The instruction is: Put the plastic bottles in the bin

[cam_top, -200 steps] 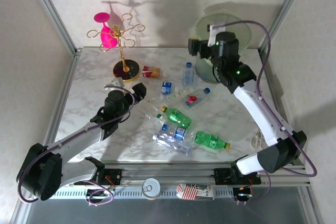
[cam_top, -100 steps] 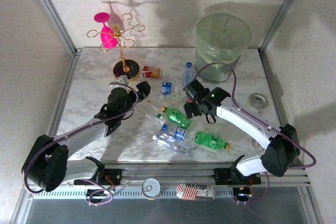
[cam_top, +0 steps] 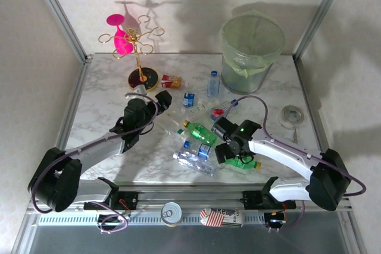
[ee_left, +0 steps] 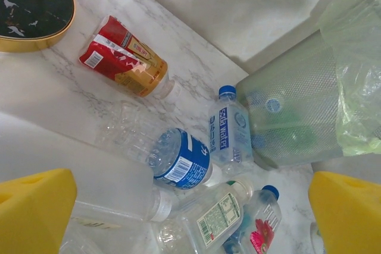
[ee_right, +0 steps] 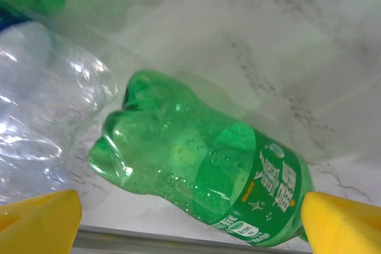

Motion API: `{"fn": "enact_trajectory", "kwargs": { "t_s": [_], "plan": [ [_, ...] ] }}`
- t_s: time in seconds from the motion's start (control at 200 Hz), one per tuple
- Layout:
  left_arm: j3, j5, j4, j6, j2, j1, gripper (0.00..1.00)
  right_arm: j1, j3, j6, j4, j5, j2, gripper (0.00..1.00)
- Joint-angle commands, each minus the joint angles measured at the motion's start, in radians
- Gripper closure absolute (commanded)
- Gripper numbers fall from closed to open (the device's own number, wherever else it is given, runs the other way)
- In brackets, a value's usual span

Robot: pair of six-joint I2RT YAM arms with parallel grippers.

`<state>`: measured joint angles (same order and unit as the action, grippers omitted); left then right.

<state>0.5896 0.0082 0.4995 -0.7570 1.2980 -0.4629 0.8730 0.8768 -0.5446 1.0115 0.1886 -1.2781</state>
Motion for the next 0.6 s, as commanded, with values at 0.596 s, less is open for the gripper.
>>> {"fn": "enact_trajectory", "kwargs": {
  "t_s": [0.596],
  "plan": [
    [0.059, -0.022, -0.019, 0.012, 0.004, -0.003, 0.01, 0.048, -0.031, -0.065, -0.017, 0.113, -0.14, 0.05]
  ]
}}
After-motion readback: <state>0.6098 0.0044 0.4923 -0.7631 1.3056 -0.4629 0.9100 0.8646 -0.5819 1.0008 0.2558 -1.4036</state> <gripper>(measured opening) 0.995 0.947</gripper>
